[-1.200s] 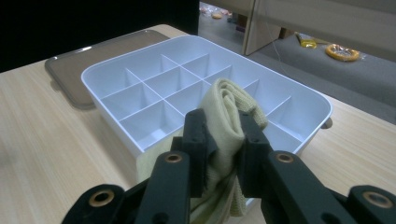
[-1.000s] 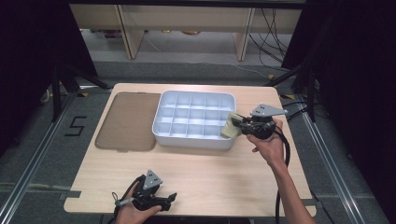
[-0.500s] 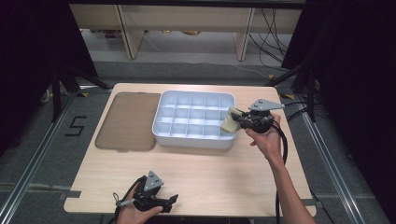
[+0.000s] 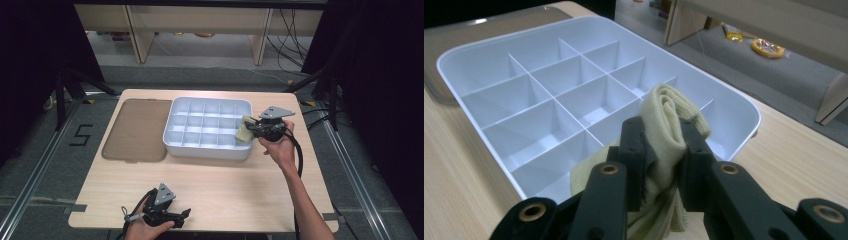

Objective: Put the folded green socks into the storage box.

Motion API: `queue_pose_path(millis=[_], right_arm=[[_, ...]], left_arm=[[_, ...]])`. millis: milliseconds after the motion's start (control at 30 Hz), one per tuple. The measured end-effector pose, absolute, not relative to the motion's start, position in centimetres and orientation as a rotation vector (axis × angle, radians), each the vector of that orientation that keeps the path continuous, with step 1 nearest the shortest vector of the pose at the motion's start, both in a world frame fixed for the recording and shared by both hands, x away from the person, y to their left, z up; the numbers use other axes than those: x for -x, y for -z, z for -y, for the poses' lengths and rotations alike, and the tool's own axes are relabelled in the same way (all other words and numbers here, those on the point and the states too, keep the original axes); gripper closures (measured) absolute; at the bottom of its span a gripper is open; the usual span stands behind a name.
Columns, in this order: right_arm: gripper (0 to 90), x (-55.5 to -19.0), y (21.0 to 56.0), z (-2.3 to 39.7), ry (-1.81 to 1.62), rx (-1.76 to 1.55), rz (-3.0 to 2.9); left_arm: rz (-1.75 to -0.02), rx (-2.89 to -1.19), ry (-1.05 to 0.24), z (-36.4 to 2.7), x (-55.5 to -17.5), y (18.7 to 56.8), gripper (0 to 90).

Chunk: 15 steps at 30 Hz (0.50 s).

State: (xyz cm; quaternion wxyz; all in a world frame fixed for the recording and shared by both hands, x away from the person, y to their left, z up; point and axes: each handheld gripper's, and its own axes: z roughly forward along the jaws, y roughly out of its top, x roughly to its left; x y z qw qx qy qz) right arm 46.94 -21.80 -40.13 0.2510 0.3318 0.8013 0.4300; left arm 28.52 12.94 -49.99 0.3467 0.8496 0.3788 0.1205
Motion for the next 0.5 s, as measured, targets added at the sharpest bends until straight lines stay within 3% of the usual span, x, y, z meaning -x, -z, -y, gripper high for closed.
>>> queue_pose_path(millis=[133, 500], right_arm=[[76.7, -47.4, 40.8, 21.5, -1.145, -0.903, -2.181], [76.5, -48.0, 41.7, 21.3, -1.056, -0.892, -2.199]], left_arm=[[-1.033, -2.116, -0.332, -12.4, -28.4, 50.4, 17.1], [-0.991, -2.168, -0.327, -12.8, -28.5, 50.1, 17.5]])
